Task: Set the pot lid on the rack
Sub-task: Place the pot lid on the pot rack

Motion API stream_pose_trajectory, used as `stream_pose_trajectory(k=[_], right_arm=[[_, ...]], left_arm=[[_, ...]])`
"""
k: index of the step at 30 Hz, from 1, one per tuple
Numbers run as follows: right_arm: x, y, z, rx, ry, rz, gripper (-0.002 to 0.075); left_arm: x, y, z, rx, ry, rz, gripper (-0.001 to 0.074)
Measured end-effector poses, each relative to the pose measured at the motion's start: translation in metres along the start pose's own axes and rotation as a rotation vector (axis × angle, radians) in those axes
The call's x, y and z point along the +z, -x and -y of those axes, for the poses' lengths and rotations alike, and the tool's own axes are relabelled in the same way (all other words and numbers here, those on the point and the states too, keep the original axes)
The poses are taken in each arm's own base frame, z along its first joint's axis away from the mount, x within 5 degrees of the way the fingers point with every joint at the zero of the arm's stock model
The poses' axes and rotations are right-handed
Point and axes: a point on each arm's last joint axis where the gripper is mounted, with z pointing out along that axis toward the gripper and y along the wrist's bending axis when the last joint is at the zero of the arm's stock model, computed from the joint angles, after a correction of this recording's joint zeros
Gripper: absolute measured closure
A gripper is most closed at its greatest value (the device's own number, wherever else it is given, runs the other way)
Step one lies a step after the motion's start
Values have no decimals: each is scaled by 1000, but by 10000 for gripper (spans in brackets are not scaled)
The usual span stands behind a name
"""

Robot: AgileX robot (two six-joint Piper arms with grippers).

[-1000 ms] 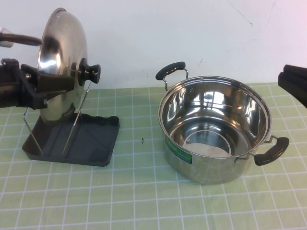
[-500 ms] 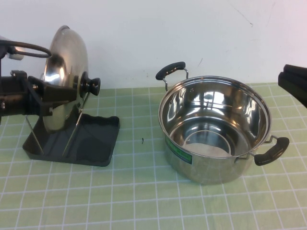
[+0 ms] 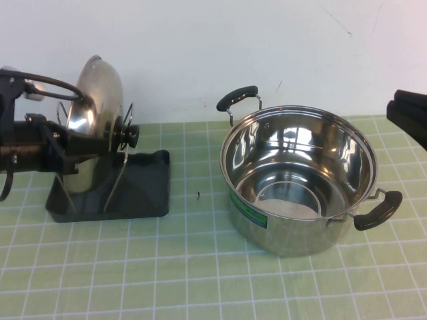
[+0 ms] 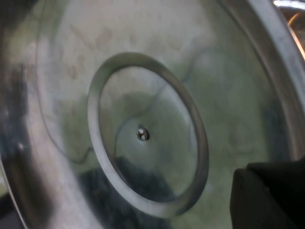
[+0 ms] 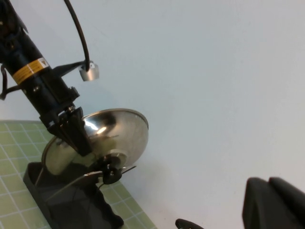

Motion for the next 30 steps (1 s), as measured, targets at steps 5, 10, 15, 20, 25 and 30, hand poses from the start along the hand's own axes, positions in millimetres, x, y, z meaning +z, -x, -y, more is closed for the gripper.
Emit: stream_pose_trajectory(k=[5, 10, 15, 20, 25, 30], right_arm=[[0, 0, 0, 0, 0, 0, 727], [0, 0, 0, 0, 0, 0, 727], [0, 0, 0, 0, 0, 0, 727], [0, 0, 0, 0, 0, 0, 727], [0, 0, 0, 0, 0, 0, 727], [0, 0, 0, 0, 0, 0, 727]], left_arm=[[2, -3, -3, 1, 7, -8, 677], [2, -3, -5, 7, 24, -9, 666], [2, -4, -7, 7, 45, -10, 448], [2, -4, -7, 8, 52, -11, 229], [0, -1, -9, 11, 99, -7, 202], [-11, 10, -4, 43, 175, 22, 199]])
